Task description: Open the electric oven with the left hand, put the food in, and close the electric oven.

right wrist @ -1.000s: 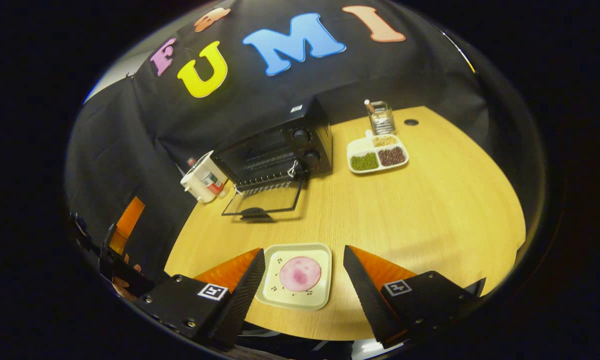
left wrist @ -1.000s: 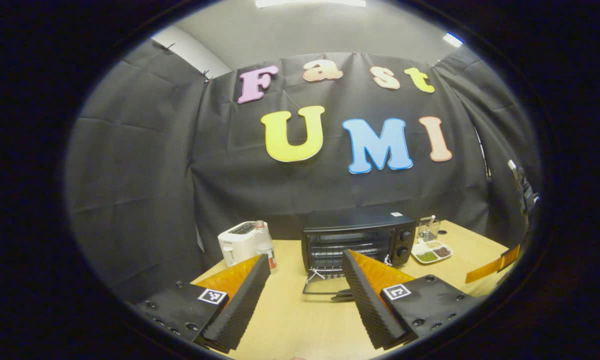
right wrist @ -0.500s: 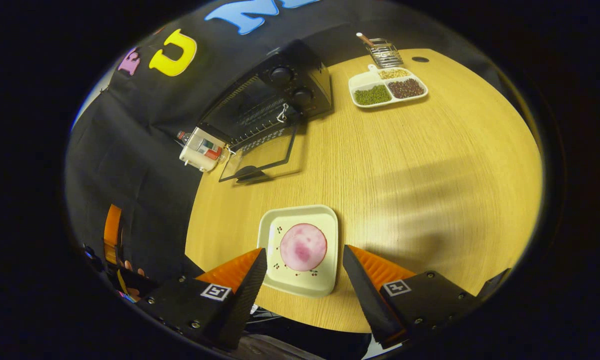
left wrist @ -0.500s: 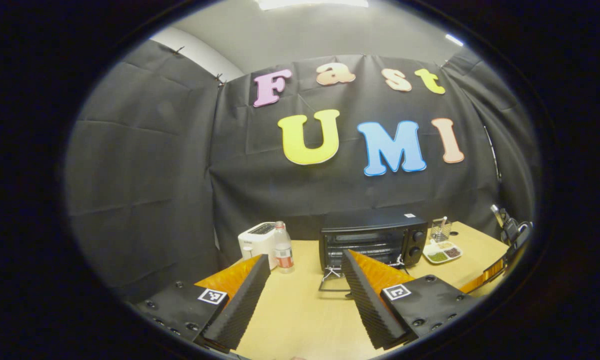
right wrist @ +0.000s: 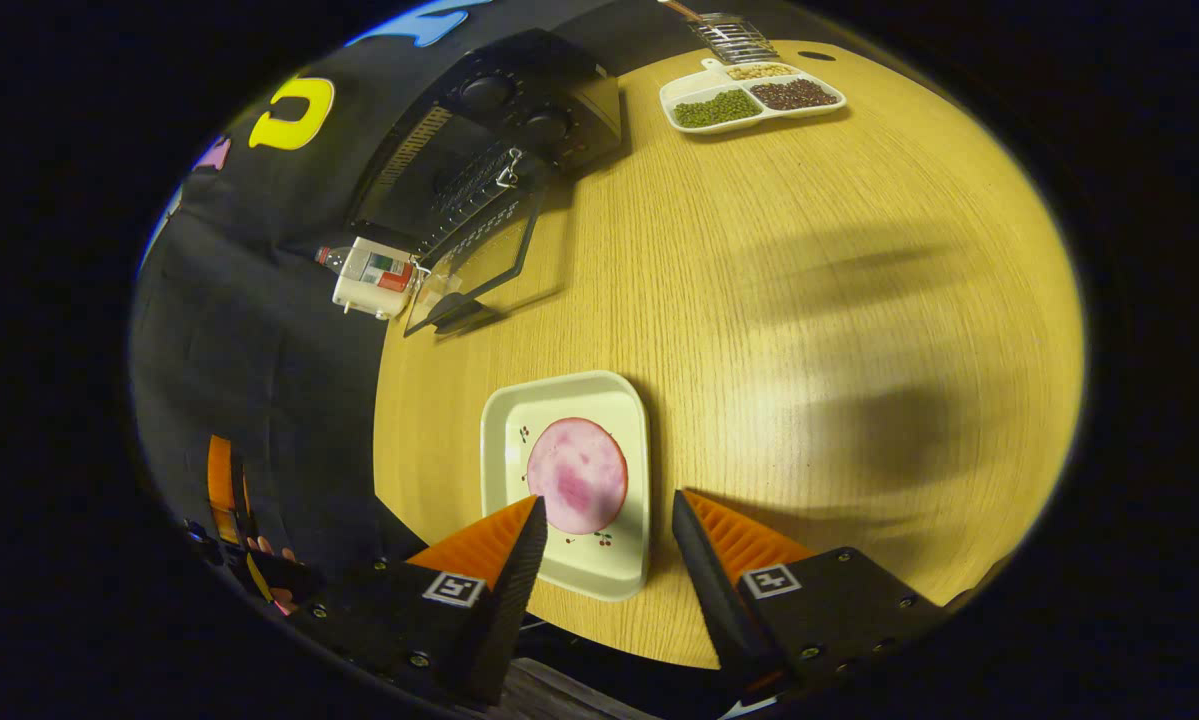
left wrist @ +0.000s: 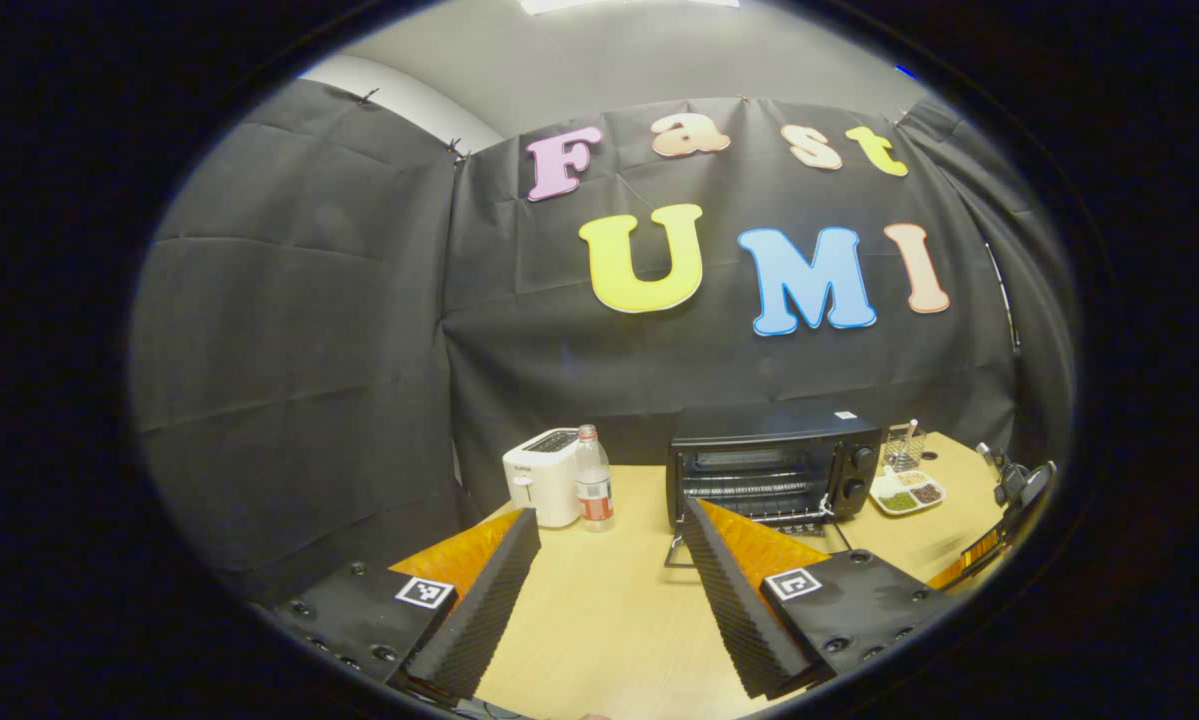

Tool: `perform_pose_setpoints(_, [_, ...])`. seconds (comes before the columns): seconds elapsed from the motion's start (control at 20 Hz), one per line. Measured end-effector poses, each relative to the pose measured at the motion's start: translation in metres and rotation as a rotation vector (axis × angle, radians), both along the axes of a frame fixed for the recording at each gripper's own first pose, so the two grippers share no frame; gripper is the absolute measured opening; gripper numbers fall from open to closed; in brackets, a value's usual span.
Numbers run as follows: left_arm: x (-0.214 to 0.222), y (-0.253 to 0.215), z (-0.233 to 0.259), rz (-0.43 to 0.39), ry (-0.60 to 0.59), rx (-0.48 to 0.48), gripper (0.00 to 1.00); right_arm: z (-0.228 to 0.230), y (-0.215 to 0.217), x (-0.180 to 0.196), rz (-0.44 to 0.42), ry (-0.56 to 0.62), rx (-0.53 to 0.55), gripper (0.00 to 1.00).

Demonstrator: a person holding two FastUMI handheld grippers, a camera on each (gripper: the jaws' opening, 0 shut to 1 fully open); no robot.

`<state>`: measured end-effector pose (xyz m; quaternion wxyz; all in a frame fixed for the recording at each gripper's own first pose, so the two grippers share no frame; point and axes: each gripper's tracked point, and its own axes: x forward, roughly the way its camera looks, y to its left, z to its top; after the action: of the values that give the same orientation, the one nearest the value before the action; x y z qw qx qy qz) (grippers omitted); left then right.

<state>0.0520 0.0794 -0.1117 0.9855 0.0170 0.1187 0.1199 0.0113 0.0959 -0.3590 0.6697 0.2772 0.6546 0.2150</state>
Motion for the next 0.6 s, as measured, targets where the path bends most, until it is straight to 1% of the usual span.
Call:
perform_pose_setpoints(0.05, [0.000, 0.000, -0.001, 0.002, 0.003, 0.001, 1.00, 0.001, 0.001, 0.000, -0.004, 0.012, 0.012, 0.77])
perform_pose_setpoints(0.2, [0.004, -0.001, -0.004, 0.000, 0.007, 0.000, 0.91, 0.001, 0.006, 0.001, -0.005, 0.031, 0.031, 0.77])
perform_pose_setpoints(0.25, [0.005, -0.001, -0.003, 0.001, 0.006, 0.000, 0.91, 0.001, 0.006, 0.000, -0.001, 0.037, 0.037, 0.77])
perform_pose_setpoints(0.3, [0.006, -0.001, -0.004, 0.001, 0.008, -0.001, 0.91, -0.005, 0.001, 0.001, 0.008, 0.038, 0.004, 0.77])
perform_pose_setpoints(0.35, [0.007, -0.001, -0.005, 0.000, 0.012, -0.001, 0.91, -0.017, -0.014, 0.000, 0.007, 0.030, -0.068, 0.56])
perform_pose_setpoints(0.4, [0.008, -0.002, -0.006, -0.001, 0.014, -0.001, 0.98, -0.024, -0.009, 0.002, -0.022, 0.039, -0.046, 0.34])
perform_pose_setpoints(0.45, [0.009, -0.002, -0.007, -0.002, 0.016, -0.001, 0.98, -0.015, -0.014, 0.003, -0.048, 0.056, -0.039, 0.12])
perform_pose_setpoints(0.5, [0.009, -0.003, -0.008, -0.004, 0.018, -0.004, 0.98, -0.017, -0.012, 0.003, -0.063, 0.067, -0.026, 0.12])
perform_pose_setpoints(0.55, [0.009, -0.003, -0.008, -0.006, 0.021, -0.006, 1.00, -0.017, -0.012, 0.003, -0.069, 0.069, -0.020, 0.12])
perform_pose_setpoints(0.6, [0.009, -0.002, -0.010, -0.006, 0.023, -0.004, 0.97, -0.018, -0.011, 0.003, -0.066, 0.066, -0.018, 0.11])
